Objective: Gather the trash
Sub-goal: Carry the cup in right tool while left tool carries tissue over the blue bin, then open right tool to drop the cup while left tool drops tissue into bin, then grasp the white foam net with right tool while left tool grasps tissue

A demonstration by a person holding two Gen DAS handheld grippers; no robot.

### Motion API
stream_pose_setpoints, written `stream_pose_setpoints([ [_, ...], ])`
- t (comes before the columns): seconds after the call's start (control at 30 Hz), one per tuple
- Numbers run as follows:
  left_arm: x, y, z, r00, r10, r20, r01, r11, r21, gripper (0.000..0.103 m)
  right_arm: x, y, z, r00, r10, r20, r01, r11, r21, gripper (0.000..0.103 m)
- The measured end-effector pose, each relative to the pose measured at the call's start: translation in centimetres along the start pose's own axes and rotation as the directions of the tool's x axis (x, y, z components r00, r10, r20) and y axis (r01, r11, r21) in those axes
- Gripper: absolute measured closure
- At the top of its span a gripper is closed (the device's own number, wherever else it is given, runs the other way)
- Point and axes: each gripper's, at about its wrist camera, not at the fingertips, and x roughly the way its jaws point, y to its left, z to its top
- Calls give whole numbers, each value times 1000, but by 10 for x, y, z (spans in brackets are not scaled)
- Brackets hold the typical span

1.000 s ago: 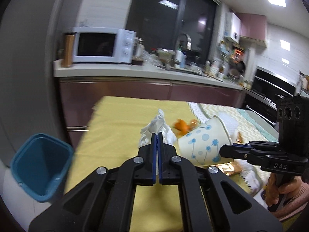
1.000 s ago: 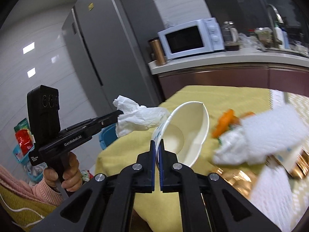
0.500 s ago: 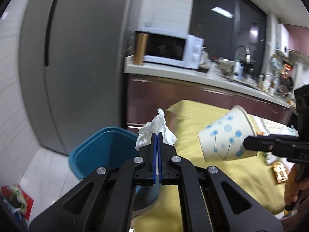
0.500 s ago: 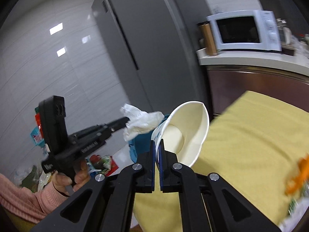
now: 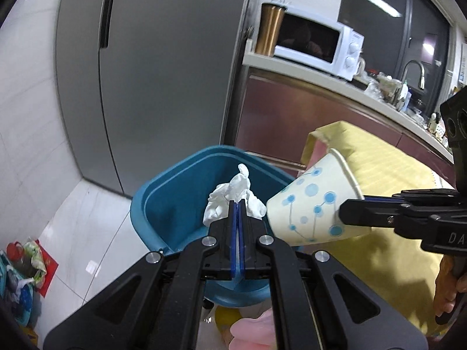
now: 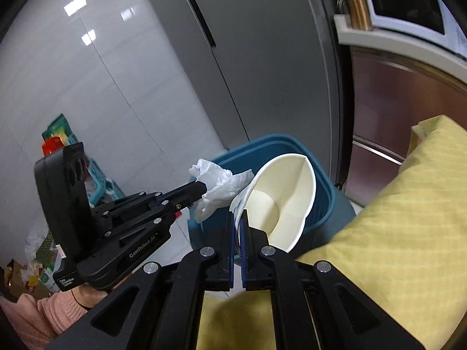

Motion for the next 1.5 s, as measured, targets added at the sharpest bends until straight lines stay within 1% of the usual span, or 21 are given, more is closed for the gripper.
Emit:
stream_pose_setpoints([
  [0.17, 20, 3, -12, 999, 14, -41, -14, 1000, 2, 101, 19, 0, 2, 998, -15, -62, 16, 1000, 4, 98],
  [0.27, 29, 1, -17, 998, 14, -64, -14, 1000, 3, 101, 26, -3, 2, 996, -29, -79, 30, 999, 10, 96],
  [0.33, 35, 0, -19, 997, 14, -76, -14, 1000, -1, 101, 27, -7, 3, 996, -37, -78, 39, 999, 23, 96],
  [0.43, 38, -4, -20, 997, 17, -79, -17, 1000, 6, 96, 24, -13, 4, 997, -49, -66, 51, 998, 30, 95],
  [0.53, 35, -7, -19, 997, 13, -74, -13, 1000, 5, 91, 9, -15, 2, 998, -49, -40, 50, 998, 29, 94],
  [0.6, 27, -15, -16, 999, 9, -52, -8, 1000, 15, 84, -8, -14, -2, 999, -49, -9, 50, 999, 21, 91],
  [0.63, 22, -20, -15, 999, 2, -40, -1, 1000, 23, 82, -17, -13, -5, 999, -48, 8, 48, 999, 19, 87],
  [0.67, 17, -23, -15, 1000, -5, -30, 6, 1000, 30, 77, -27, -12, -7, 999, -47, 22, 47, 999, 16, 83],
  [0.77, -1, -45, -10, 999, -49, 7, 48, 997, 66, 66, -63, -14, -18, 995, -59, 82, 58, 998, 20, 76],
  [0.87, -18, -74, -7, 993, -116, 35, 112, 988, 109, 60, -97, -20, -27, 987, -77, 140, 73, 997, 33, 72],
  [0.93, -28, -101, -6, 982, -186, 41, 178, 973, 146, 58, -123, -26, -38, 978, -103, 183, 95, 994, 49, 70],
  [0.97, -31, -110, -7, 978, -204, 41, 196, 968, 159, 58, -135, -30, -44, 972, -119, 203, 110, 992, 58, 68],
  [1.0, -37, -124, -9, 971, -238, 39, 227, 957, 179, 56, -148, -34, -51, 965, -140, 222, 127, 989, 72, 67],
  [1.07, -42, -146, -12, 956, -290, 28, 279, 938, 206, 56, -172, -46, -65, 952, -173, 254, 149, 983, 111, 64],
  [1.13, -48, -173, -15, 934, -358, 9, 347, 909, 233, 55, -188, -57, -79, 937, -225, 269, 189, 970, 150, 64],
  [1.17, -49, -183, -18, 925, -379, 0, 368, 898, 242, 55, -201, -66, -89, 927, -253, 277, 206, 960, 187, 64],
  [1.2, -51, -198, -22, 913, -408, -14, 398, 880, 259, 54, -212, -72, -101, 918, -278, 282, 220, 950, 220, 64],
  [1.27, -54, -224, -28, 893, -448, -39, 439, 852, 286, 54, -228, -83, -119, 901, -322, 290, 244, 930, 273, 64],
  [1.37, -58, -255, -38, 869, -489, -72, 485, 815, 318, 54, -255, -98, -148, 869, -391, 304, 277, 892, 356, 64],
  [1.4, -60, -267, -42, 859, -505, -87, 503, 798, 332, 54, -266, -104, -160, 856, -416, 307, 288, 876, 386, 64],
  [1.5, -59, -296, -48, 835, -537, -122, 541, 758, 365, 54, -282, -112, -185, 832, -463, 306, 311, 846, 434, 64],
])
